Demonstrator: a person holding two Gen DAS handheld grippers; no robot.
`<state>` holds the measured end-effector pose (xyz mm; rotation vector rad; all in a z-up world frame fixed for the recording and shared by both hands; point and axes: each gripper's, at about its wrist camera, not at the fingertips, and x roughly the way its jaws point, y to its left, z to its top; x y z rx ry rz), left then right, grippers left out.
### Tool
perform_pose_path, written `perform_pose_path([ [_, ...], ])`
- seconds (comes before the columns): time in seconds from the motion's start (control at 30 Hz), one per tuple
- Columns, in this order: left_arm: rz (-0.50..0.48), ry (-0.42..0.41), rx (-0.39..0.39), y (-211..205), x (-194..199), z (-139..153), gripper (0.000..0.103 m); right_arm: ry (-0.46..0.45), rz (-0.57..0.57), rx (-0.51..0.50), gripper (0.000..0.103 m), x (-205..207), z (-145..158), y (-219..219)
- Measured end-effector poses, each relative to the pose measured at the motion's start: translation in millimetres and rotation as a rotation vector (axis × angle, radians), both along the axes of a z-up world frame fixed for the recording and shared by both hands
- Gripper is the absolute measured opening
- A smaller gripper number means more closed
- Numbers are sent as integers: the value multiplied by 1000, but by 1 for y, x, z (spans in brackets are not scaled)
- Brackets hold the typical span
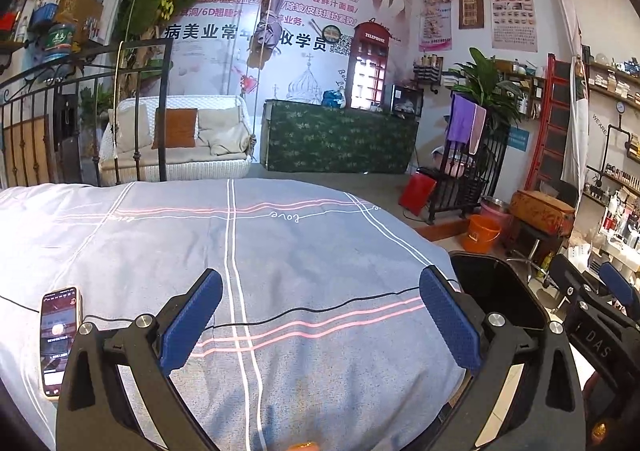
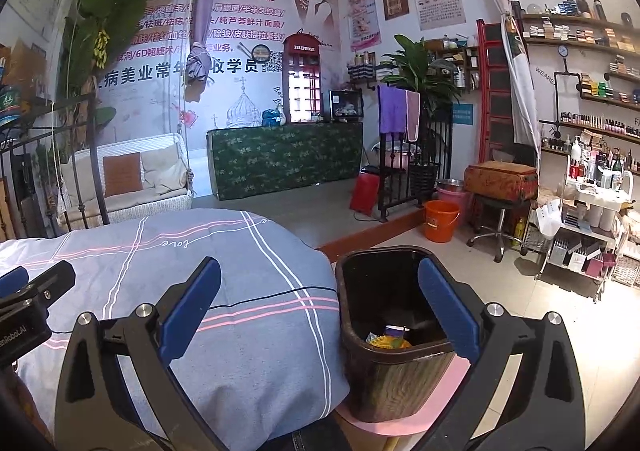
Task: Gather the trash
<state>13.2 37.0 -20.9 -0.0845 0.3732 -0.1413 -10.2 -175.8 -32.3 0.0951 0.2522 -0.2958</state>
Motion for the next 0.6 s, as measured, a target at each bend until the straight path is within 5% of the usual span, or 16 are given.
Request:
perform_pose_path([
  [0.6,5,-3,1,3,-1,0,97,8,-4,-6,97,2,-1,2],
])
